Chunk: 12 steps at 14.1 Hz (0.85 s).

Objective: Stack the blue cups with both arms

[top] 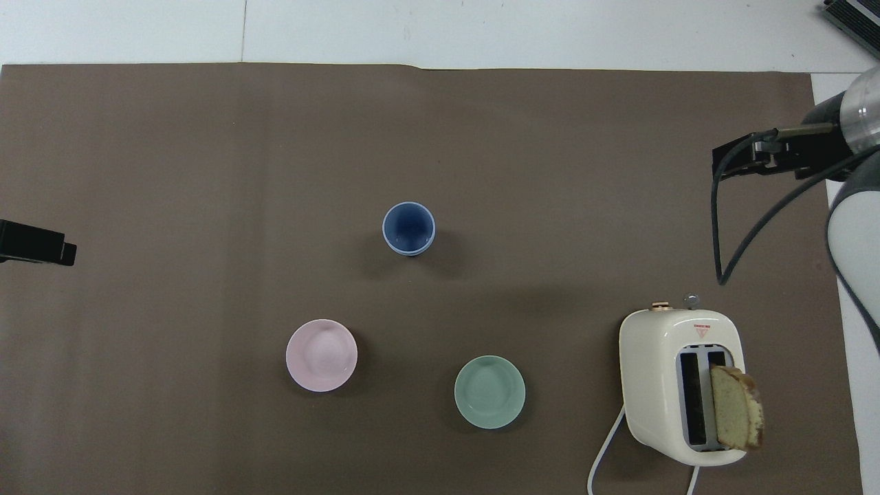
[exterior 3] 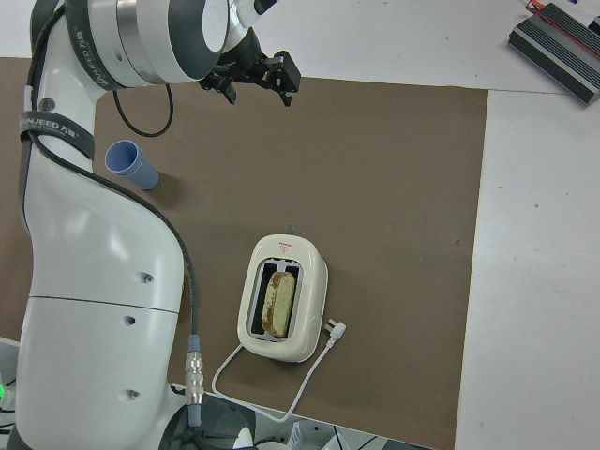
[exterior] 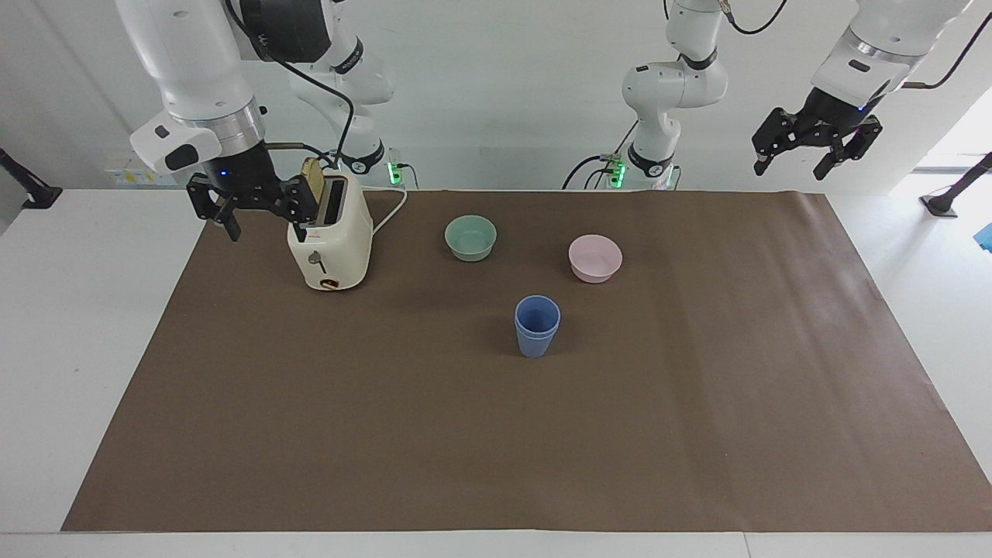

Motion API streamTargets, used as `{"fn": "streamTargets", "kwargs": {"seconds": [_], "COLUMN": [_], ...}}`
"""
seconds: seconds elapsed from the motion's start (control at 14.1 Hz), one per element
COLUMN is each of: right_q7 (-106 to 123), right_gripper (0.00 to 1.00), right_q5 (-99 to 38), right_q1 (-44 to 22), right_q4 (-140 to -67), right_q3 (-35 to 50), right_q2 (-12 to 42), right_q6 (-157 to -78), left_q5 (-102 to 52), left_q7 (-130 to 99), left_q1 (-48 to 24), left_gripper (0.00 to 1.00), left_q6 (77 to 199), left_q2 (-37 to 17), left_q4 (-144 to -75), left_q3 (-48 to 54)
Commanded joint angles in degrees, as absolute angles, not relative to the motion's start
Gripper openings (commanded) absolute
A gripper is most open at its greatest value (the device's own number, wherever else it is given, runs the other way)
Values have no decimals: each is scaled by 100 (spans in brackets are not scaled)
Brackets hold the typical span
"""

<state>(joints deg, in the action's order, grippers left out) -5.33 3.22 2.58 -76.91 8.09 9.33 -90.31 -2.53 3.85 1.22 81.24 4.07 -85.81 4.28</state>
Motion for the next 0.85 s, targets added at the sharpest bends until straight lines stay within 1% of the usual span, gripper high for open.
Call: {"fn": "streamTargets", "kwargs": {"seconds": [0.0,0.78], "right_q7": [-457,-396], "right_gripper": [100,100], "right_q5": [123,106], "right_q1": [281,281], "right_q4": [-7910,-7936], "right_q3": [747,712], "right_q2": [765,721], "right_q6": [-9097,-9106], "left_q5": [-272,-272], "left_q7": [422,431], "left_q1": [220,220], "left_gripper": [100,100], "left_q6": [8060,8060], "left_q2": [492,492], "left_q4": [-8631,-8631], "left_q3": [466,466]}}
